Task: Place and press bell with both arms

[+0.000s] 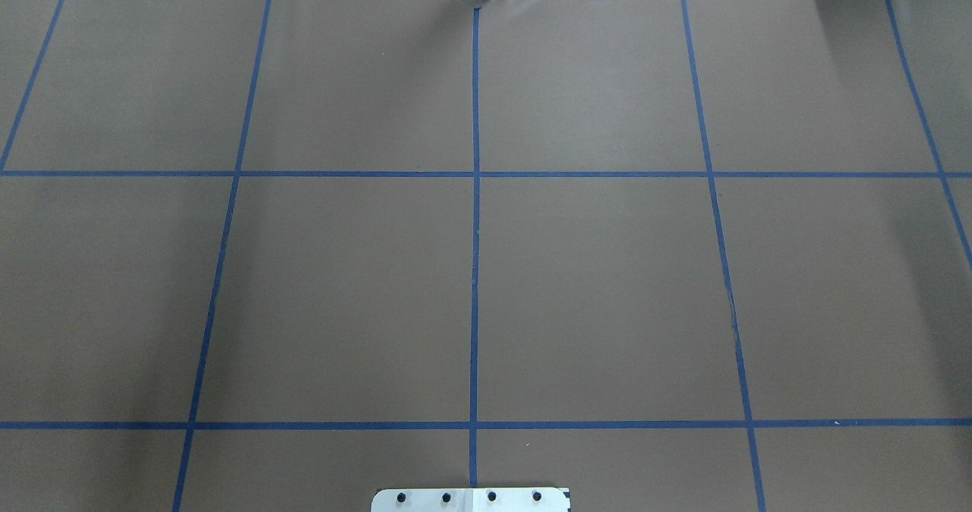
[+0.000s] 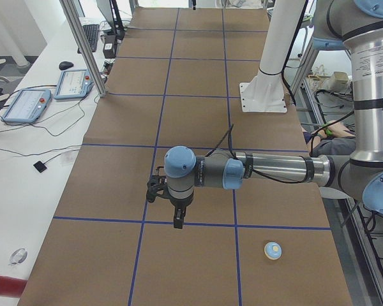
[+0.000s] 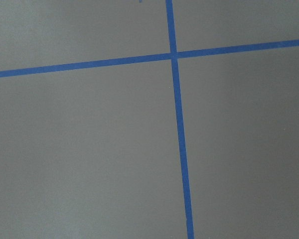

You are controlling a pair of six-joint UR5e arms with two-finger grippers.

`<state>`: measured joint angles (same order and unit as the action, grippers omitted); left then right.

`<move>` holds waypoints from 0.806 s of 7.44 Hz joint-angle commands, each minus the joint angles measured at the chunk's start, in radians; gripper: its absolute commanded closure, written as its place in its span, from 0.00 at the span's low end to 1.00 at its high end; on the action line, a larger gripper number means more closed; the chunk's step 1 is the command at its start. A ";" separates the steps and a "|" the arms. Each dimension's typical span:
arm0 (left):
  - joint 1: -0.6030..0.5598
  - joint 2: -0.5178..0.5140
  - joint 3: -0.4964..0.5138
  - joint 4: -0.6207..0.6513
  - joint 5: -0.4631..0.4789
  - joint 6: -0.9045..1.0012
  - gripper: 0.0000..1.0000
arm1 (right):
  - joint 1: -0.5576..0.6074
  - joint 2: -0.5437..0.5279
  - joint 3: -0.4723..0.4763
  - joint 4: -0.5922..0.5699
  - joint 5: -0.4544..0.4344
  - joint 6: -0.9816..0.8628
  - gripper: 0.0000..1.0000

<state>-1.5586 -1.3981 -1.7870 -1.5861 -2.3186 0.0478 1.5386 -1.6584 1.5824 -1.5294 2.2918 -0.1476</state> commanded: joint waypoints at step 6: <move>0.002 -0.050 -0.029 0.000 0.001 -0.013 0.00 | 0.000 0.000 0.002 0.002 0.006 0.000 0.00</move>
<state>-1.5562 -1.4184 -1.8041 -1.5862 -2.3175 0.0357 1.5386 -1.6582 1.5833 -1.5291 2.2966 -0.1473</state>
